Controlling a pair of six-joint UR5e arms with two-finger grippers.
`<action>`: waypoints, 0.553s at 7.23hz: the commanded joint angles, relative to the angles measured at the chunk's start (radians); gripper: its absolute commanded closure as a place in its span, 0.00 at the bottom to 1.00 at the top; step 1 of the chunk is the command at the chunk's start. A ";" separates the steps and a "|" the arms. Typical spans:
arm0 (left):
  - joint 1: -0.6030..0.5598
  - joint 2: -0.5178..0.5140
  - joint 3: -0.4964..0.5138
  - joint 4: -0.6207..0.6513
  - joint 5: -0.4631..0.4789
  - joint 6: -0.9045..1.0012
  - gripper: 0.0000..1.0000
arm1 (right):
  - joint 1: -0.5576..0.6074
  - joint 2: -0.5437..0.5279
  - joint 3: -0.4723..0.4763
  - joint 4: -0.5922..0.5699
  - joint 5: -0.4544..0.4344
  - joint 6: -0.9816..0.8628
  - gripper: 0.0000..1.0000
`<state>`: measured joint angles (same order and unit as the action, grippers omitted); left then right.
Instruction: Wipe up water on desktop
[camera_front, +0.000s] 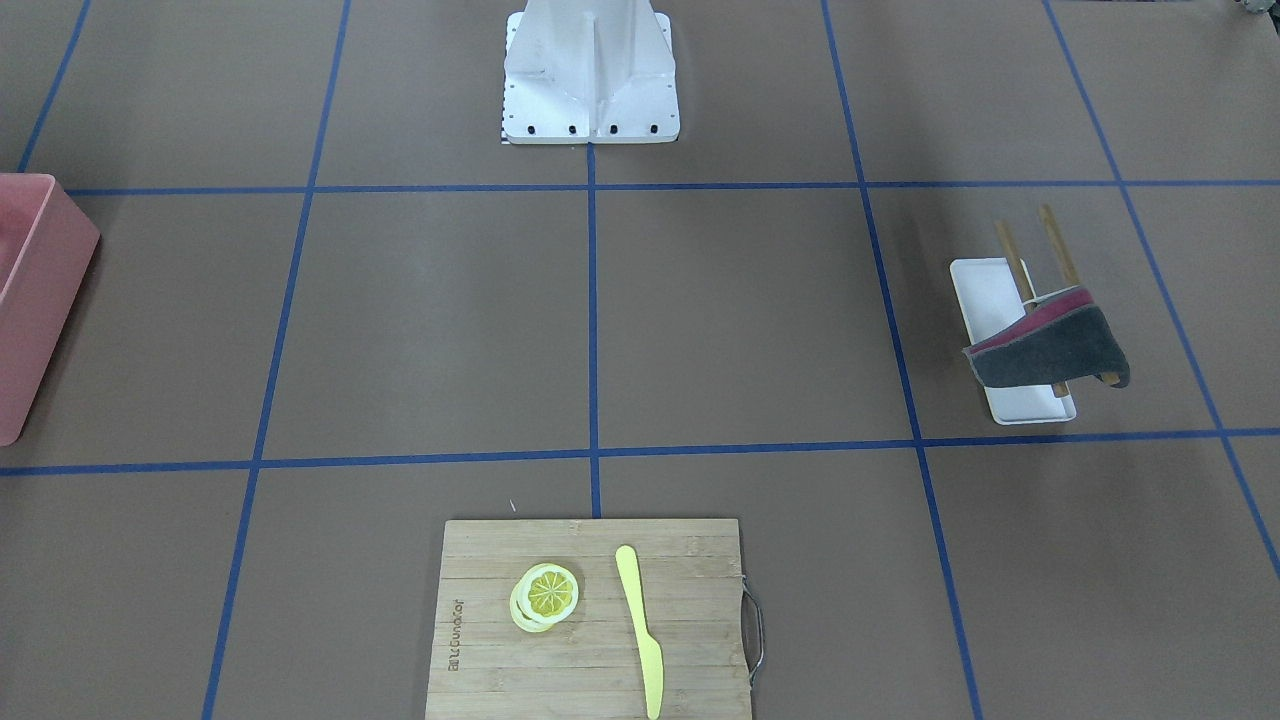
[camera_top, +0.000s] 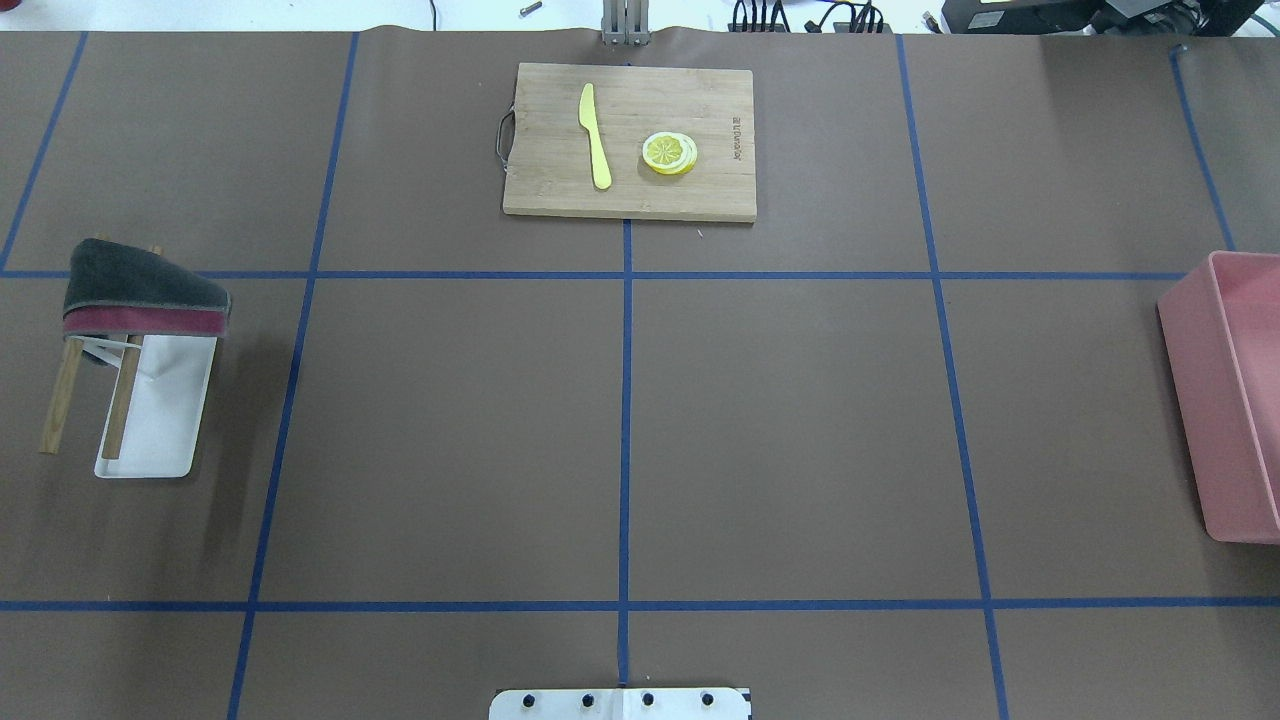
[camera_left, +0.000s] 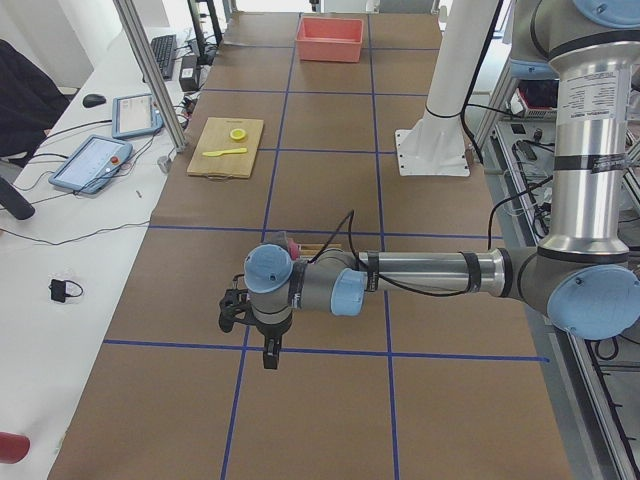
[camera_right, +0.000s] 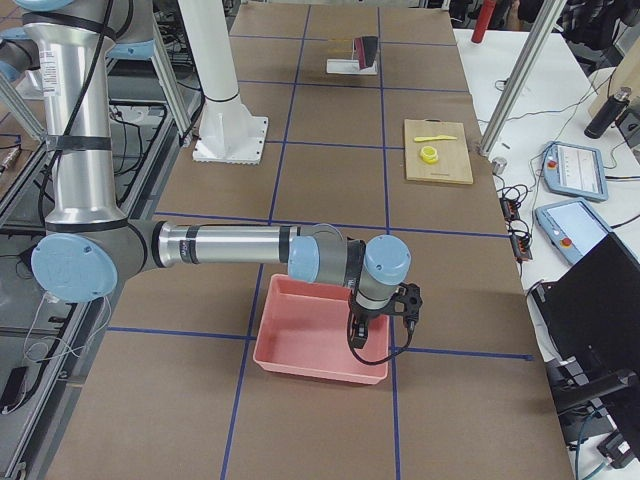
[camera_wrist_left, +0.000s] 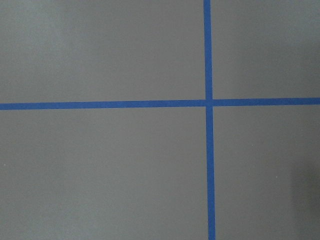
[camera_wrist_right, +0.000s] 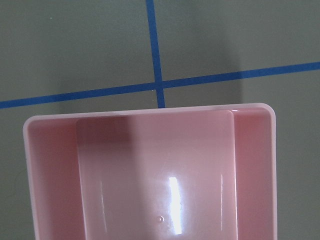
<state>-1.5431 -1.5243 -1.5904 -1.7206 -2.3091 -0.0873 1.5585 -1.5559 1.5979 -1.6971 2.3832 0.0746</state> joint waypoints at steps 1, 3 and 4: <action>0.000 -0.001 -0.009 -0.001 -0.004 0.000 0.02 | 0.000 -0.001 0.000 -0.001 0.005 0.001 0.00; -0.002 0.000 -0.013 0.001 -0.004 -0.002 0.02 | 0.000 -0.006 0.000 -0.001 0.008 0.001 0.00; 0.000 -0.001 -0.013 0.001 -0.004 0.000 0.02 | 0.000 -0.001 0.002 -0.001 0.011 0.002 0.00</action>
<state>-1.5442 -1.5243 -1.6025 -1.7201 -2.3131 -0.0881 1.5585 -1.5595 1.5991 -1.6981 2.3913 0.0755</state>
